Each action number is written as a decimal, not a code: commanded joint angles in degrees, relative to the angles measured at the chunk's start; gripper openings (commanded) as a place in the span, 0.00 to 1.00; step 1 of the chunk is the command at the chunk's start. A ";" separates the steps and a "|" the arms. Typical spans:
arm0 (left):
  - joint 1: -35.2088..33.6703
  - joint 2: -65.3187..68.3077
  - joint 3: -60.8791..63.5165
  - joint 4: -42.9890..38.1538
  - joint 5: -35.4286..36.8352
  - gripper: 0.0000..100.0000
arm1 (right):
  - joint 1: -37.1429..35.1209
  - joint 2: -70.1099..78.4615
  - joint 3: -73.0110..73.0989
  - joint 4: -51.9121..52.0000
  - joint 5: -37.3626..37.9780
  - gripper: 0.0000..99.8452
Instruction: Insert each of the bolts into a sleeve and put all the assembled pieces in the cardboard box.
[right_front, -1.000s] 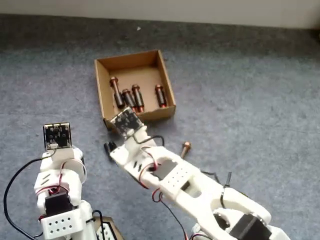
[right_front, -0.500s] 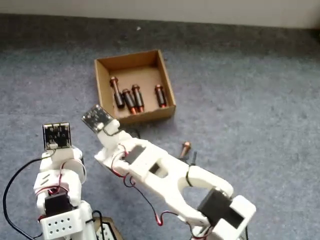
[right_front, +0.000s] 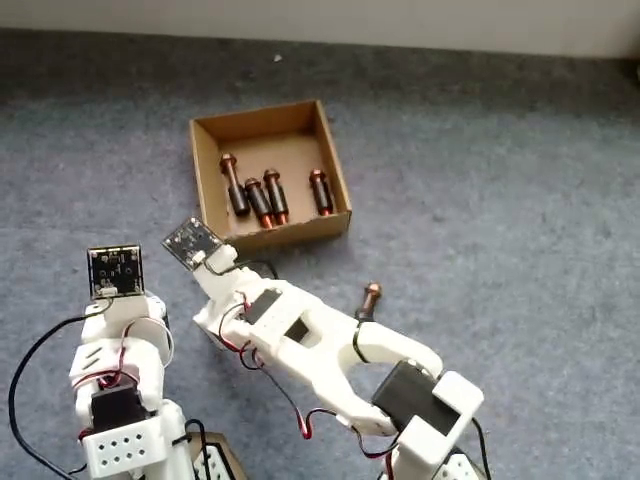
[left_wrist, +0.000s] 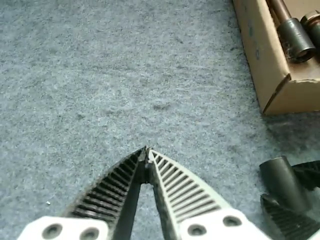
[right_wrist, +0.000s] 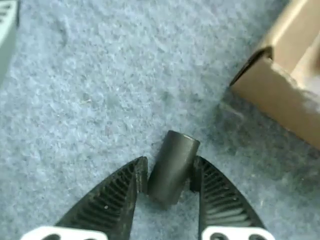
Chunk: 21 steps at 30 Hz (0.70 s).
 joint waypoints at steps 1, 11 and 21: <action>-0.48 -0.40 1.36 -0.97 -0.09 0.01 | -0.04 -0.22 -2.24 0.57 -0.35 0.08; -0.48 -0.40 1.36 -0.97 -0.09 0.01 | 4.79 -5.05 -2.24 12.09 0.00 0.00; -0.48 -0.40 1.36 -0.97 -0.09 0.01 | 9.10 -12.44 -0.40 27.38 10.29 0.00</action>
